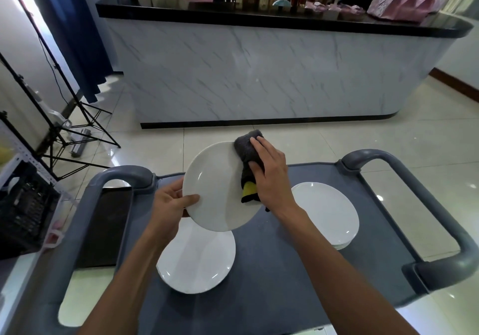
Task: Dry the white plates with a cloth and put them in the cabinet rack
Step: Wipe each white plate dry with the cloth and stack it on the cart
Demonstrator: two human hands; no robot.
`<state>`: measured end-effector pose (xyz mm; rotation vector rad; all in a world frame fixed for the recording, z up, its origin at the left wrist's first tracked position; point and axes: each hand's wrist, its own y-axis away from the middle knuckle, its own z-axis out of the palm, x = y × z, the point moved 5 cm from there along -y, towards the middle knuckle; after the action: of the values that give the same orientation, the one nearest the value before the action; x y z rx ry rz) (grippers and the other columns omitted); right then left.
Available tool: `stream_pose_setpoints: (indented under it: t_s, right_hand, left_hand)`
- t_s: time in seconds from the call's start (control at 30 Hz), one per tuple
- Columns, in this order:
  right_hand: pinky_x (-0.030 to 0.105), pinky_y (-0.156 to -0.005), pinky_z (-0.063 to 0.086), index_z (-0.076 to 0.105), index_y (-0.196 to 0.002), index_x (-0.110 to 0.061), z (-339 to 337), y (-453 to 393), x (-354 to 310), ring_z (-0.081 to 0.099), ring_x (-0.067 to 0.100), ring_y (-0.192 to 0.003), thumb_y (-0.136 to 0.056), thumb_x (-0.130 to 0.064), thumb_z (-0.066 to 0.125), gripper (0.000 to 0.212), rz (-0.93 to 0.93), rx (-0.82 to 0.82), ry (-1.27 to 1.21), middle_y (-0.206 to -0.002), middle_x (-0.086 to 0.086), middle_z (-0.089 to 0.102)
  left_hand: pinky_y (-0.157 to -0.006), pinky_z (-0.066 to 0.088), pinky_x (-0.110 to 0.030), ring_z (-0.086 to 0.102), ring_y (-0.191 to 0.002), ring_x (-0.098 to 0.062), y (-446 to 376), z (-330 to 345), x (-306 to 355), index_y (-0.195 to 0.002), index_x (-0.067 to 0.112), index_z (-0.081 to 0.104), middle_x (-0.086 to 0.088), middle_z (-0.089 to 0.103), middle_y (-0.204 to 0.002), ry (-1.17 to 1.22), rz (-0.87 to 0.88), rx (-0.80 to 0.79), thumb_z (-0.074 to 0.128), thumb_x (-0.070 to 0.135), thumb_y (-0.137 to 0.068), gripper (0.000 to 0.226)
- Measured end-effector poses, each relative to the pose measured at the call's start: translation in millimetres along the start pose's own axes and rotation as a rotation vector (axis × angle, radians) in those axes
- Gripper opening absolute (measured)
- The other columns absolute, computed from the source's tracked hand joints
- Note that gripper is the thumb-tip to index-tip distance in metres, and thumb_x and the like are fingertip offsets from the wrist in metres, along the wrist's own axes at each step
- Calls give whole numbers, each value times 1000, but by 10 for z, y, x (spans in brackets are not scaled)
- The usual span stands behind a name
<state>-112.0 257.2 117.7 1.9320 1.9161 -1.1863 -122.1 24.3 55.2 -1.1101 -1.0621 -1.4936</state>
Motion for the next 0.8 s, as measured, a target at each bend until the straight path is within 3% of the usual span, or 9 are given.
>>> stream_pose_setpoints:
  t_s: [0.23,0.47,0.6,0.8]
  right_hand:
    - [31,-116,28,38,-150,-26,-48,-69,-10,35,17,-136,-99,-12,53,55,11,-119,-103,-155,-7,39]
    - [34,-110,37,36,-150,-27,-150,-140,-83,43,17,-126,-93,-24,67,65,-77,-159,-63,-149,-8,44]
    - [38,-108,40,43,-145,-23,-175,-138,-92,48,19,-123,-87,-25,74,66,-76,-133,-29,-142,-6,51]
    - [39,-96,47,57,-128,-22,-216,-121,-89,56,18,-107,-83,-26,77,49,-50,-99,-90,-121,-8,63]
  left_hand:
    - [-61,57,-29,72,-83,-15,2,-75,104,-105,33,77,-2,77,-94,-28,73,-40,62,-15,-84,55]
    - [-64,57,-26,71,-86,-14,11,-87,210,-123,14,67,-1,77,-97,-56,170,-39,62,-15,-84,50]
    - [-66,56,-24,70,-85,-12,23,-52,239,-125,11,66,2,76,-95,-80,202,-57,61,-16,-84,50]
    - [-70,56,-24,68,-87,-10,22,-53,274,-128,5,64,7,76,-95,-137,259,-79,62,-17,-83,50]
